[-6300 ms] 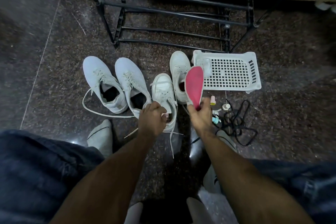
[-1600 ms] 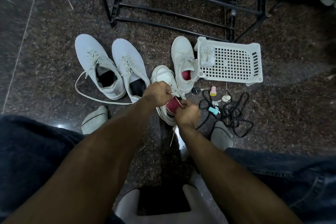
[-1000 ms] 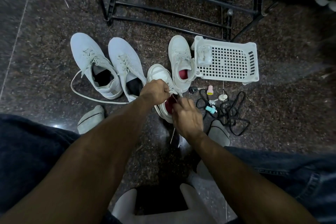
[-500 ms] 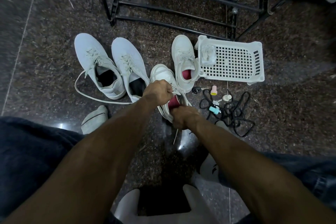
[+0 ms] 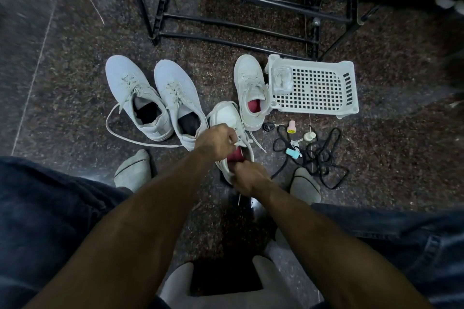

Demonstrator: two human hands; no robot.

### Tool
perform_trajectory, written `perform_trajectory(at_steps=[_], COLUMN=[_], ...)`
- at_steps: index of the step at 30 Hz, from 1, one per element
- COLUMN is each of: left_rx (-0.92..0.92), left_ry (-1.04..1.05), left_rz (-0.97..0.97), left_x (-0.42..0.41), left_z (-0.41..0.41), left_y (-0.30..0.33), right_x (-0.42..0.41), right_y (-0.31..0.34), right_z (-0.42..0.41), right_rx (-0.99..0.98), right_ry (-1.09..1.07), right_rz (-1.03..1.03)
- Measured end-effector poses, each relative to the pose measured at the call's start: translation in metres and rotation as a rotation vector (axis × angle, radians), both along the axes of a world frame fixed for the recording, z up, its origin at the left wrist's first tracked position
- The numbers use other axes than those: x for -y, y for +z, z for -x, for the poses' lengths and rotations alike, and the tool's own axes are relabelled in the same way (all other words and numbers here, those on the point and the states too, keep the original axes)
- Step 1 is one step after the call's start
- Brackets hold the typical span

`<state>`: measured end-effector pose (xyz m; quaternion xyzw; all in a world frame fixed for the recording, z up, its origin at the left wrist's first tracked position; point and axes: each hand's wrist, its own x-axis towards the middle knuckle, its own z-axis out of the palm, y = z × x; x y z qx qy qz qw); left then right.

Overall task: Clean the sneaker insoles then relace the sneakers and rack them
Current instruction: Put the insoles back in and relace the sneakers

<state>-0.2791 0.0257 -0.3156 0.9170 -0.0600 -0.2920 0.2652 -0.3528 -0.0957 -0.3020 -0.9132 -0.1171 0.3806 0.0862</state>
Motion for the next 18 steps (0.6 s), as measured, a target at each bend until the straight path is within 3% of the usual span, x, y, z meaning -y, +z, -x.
perform_trajectory(at_steps=[4, 8, 10, 13, 18], left_rx=[-0.065, -0.149, -0.146, -0.152, -0.096], left_ry=[0.074, 0.242, 0.308, 0.295, 0.165], left_rz=[0.081, 0.154, 0.135, 0.156, 0.08], left_x=[-0.007, -0.016, -0.018, -0.026, -0.039], left_z=[0.038, 0.067, 0.074, 0.076, 0.063], left_y=[-0.008, -0.021, -0.019, -0.013, 0.006], right_x=[0.005, 0.016, 0.022, 0.028, 0.034], right_y=[0.002, 0.009, 0.011, 0.012, 0.014], right_z=[0.029, 0.032, 0.023, 0.01, 0.001], right_rx=[-0.011, 0.174, 0.264, 0.163, 0.084], right_ry=[-0.164, -0.692, -0.83, -0.68, -0.461], right_rz=[-0.136, -0.237, -0.232, -0.264, -0.137])
